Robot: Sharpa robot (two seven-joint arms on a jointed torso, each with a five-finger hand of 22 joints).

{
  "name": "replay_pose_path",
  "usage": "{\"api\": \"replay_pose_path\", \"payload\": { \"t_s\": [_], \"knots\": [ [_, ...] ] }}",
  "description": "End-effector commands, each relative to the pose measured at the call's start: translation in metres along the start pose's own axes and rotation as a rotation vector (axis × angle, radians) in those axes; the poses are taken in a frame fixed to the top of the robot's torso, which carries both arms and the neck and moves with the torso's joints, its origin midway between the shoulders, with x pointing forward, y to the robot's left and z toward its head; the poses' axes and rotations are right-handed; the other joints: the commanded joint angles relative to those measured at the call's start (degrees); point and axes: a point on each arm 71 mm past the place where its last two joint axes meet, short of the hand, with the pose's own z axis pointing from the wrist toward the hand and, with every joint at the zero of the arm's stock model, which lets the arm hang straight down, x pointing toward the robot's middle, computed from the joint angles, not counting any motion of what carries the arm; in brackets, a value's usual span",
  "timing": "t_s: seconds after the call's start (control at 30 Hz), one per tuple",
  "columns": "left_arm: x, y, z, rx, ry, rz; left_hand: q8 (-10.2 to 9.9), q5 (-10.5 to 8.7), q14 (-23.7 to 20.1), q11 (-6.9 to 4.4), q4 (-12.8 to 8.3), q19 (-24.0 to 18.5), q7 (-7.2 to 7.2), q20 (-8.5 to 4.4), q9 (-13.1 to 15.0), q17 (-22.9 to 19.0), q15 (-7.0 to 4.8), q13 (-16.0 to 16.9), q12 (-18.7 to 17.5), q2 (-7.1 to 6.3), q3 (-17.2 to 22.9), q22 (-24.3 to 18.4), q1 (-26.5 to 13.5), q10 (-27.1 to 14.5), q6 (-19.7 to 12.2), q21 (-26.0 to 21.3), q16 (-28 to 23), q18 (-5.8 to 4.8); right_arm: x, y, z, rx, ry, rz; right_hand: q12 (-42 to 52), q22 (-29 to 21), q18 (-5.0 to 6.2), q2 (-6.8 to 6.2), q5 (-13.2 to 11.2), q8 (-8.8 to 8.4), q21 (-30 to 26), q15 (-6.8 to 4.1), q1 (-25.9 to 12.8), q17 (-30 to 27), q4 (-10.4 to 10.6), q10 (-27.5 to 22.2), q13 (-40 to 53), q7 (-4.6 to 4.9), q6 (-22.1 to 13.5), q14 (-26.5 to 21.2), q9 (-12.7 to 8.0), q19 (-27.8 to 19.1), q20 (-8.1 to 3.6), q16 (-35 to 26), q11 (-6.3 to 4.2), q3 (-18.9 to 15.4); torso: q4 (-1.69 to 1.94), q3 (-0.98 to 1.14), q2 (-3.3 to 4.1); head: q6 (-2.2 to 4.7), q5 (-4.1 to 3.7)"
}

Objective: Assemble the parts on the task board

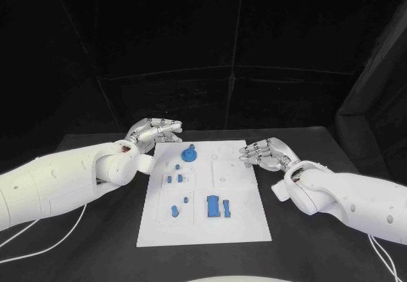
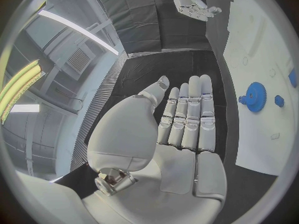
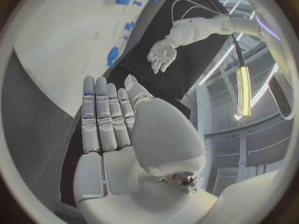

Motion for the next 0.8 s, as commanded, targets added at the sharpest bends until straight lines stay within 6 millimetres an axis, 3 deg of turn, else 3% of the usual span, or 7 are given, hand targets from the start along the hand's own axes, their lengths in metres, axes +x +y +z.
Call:
{"api": "replay_pose_path", "payload": {
  "t_s": [0.03,0.4,0.43,0.6,0.63,0.73,0.8],
  "knots": [
    [-0.004,-0.001,0.003,0.043,-0.021,-0.052,-0.4,0.03,-0.9,0.31,0.1,-3.0,0.18,1.35,-0.1,-3.2,0.85,-0.1,-1.4,0.57,-0.3,-3.0,0.3,-0.3,-0.1,-4.1,-6.5,0.14,-0.011,-0.001,0.014,-0.036,-0.057,0.232,-1.2,-3.7,0.45,-0.56,0.3,-1.05,-5.3,1.62,-1.4,-4.1,0.2,-0.5,-3.5,0.48,-0.2,-2.2,0.0,-0.9,1.86,-4.9,0.86,-1.3,-0.43,-0.12,-1.11,1.73,-0.08],
    [-0.016,0.004,0.011,0.075,-0.128,-0.028,-3.8,0.07,-1.5,1.59,0.5,-7.4,-0.42,5.08,-0.1,-10.8,3.63,-0.1,-8.5,0.6,-3.2,-11.0,0.2,0.2,-0.4,-13.2,-22.8,0.97,-0.012,-0.005,0.047,-0.062,-0.099,0.307,-1.1,-10.1,0.76,1.09,0.0,-1.89,-12.9,1.98,-3.7,-11.6,-1.2,0.3,-10.1,0.79,0.0,1.5,0.0,4.2,2.81,-10.4,1.43,-6.7,-0.22,0.1,-2.05,5.02,-0.21],
    [-0.013,0.008,0.011,0.032,-0.087,-0.019,-8.5,-2.67,-18.0,-1.24,3.0,-21.6,-3.17,0.77,-3.9,-12.5,1.25,-3.7,-10.7,2.03,-6.5,-15.3,-21.9,-18.2,-17.7,-15.8,-27.6,-2.89,-0.012,-0.008,0.045,-0.024,-0.111,0.233,-4.8,-12.2,-2.95,-0.35,-2.9,-5.54,-16.1,-0.08,-27.8,-14.2,-1.8,-18.8,-11.7,-2.87,-17.1,-17.7,-3.8,-13.5,-1.08,-14.5,-1.23,-5.1,-0.34,0.02,-1.79,4.58,-0.14],
    [-0.009,0.01,0.009,0.033,-0.099,-0.014,-8.5,-2.67,-23.1,-1.97,3.0,-26.0,-4.31,-0.73,-3.9,-17.0,0.5,-3.7,-11.7,2.03,-7.7,-17.0,-29.3,-24.2,-23.4,-16.9,-29.6,-2.89,-0.009,-0.004,0.043,-0.026,-0.128,0.252,-4.8,-13.2,-2.96,-0.35,-2.9,-5.54,-17.5,-0.76,-35.6,-15.4,-1.8,-24.7,-16.1,-3.76,-22.7,-23.6,-3.8,-18.8,-2.35,-14.5,-2.04,-5.1,0.51,0.26,-2.53,4.83,0.02],
    [-0.008,0.01,0.008,0.034,-0.104,-0.012,-8.5,-2.67,-24.5,-2.19,3.0,-27.2,-4.54,-1.11,-3.9,-17.0,0.3,-3.7,-11.9,2.03,-8.0,-17.4,-31.2,-25.7,-24.8,-17.1,-30.0,-3.23,-0.008,-0.002,0.042,-0.026,-0.135,0.259,-4.8,-13.4,-3.05,-0.35,-2.9,-5.54,-17.7,-4.85,-37.4,-15.6,-1.8,-26.1,-16.1,-4.01,-24.0,-25.1,-3.8,-20.2,-2.64,-14.5,-2.24,-5.1,0.84,0.36,-2.82,4.94,0.08],
    [-0.002,0.012,0.005,0.037,-0.123,-0.004,-8.5,-2.67,-28.1,-2.79,3.0,-30.3,-5.21,-2.12,-3.9,-17.0,-0.23,-3.7,-12.5,2.03,-8.8,-18.5,-36.2,-29.8,-28.7,-17.7,-31.2,-3.8,-0.004,0.004,0.037,-0.026,-0.161,0.288,-4.8,-17.8,-3.94,-0.35,-2.9,-5.54,-18.4,-4.85,-42.9,-16.3,-1.8,-30.5,-16.1,-4.79,-27.9,-29.5,-3.8,-24.2,-3.54,-14.5,-2.85,-5.1,1.83,0.65,-3.69,5.24,0.27],
    [0.003,0.014,0.002,0.039,-0.14,0.004,-8.5,-2.67,-29.9,-3.08,3.0,-31.8,-5.55,-2.61,-3.9,-17.0,-4.24,-3.7,-16.6,2.03,-9.2,-19.0,-38.6,-31.8,-30.6,-18.0,-31.7,-4.12,0.0,0.01,0.033,-0.023,-0.183,0.312,-4.8,-17.8,-4.02,-0.35,-2.9,-5.54,-18.8,-4.85,-45.5,-16.5,-1.8,-32.5,-16.1,-5.16,-29.8,-31.5,-3.8,-26.1,-3.95,-14.5,-3.13,-5.1,2.22,0.76,-4.03,5.36,0.35]
  ]
}}
